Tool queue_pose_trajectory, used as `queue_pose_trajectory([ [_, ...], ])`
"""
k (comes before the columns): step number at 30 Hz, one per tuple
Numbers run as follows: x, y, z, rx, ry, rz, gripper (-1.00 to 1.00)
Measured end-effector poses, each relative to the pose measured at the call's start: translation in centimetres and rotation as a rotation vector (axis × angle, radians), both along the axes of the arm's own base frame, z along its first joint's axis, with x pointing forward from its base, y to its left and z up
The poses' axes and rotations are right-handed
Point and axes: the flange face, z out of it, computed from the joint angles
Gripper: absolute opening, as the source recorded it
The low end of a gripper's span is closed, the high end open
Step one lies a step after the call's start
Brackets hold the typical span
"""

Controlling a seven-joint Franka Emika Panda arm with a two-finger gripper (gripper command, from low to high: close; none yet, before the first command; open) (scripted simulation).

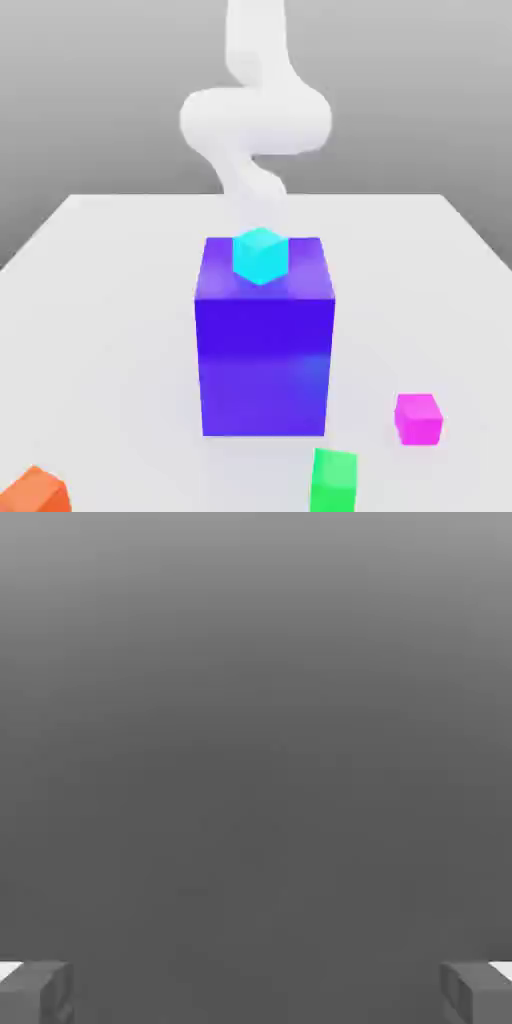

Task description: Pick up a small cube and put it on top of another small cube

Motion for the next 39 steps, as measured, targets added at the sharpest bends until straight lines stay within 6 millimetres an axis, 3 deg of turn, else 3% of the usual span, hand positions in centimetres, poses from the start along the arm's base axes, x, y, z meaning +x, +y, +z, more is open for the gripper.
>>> queue_pose_trajectory([
  [6, 5.8, 5.5, -11.9, -0.222, 0.184, 0.282, 0.0],
  [12, 7.5, 10.7, -24.3, -0.385, 0.35, 0.606, 0.0],
  [17, 5.8, 14.9, -34.5, -0.476, 0.469, 0.912, 0.0],
  [20, 3.2, 17.7, -40.2, -0.511, 0.525, 1.118, 0.0],
  [24, -0.2, 19.4, -46.8, -0.52, 0.585, 1.346, 0.0],
  [29, -0.8, 19.7, -52.7, -0.516, 0.593, 1.385, 0.0],
  [30, -0.9, 19.7, -53.6, -0.517, 0.594, 1.386, -1.0],
  [36, -1.0, 19.6, -54.1, -0.518, 0.596, 1.387, -1.0],
  [39, -0.9, 19.7, -51.9, -0.515, 0.594, 1.386, -1.0],
])
